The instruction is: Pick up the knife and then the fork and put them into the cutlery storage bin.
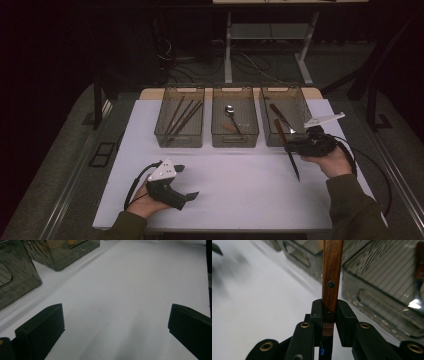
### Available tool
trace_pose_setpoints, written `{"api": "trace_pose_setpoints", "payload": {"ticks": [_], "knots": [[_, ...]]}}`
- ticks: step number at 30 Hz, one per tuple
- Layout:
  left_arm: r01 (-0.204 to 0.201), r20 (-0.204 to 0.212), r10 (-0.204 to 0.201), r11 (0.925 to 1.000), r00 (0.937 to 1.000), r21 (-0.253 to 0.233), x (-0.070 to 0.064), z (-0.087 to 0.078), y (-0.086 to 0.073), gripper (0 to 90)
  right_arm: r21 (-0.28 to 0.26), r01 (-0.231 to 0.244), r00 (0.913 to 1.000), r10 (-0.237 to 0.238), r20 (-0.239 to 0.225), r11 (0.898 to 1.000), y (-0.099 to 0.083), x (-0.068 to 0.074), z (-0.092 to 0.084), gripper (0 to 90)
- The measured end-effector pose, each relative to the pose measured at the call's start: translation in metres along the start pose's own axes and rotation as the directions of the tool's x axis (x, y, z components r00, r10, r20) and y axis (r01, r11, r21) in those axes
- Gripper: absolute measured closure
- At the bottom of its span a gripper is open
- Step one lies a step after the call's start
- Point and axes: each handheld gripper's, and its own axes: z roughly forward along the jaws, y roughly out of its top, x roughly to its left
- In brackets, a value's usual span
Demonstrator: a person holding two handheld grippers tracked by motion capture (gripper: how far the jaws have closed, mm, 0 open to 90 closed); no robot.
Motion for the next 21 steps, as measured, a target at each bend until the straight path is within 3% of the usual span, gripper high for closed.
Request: {"api": "trace_pose_setpoints", "payload": {"ticks": [9,21], "knots": [[0.003,-0.003,-0.003,1.0000,1.0000,0.002,0.000,0.001,0.000,0.0,-0.128,-0.019,0.9996,0.021,0.017,0.992,0.002,-0.004,-0.016,76.7],[0.016,-0.002,-0.016,0.9999,0.9999,-0.004,-0.001,0.002,0.000,0.0,-0.271,-0.032,0.9945,0.058,0.088,0.962,0.023,-0.013,-0.034,76.7]]}}
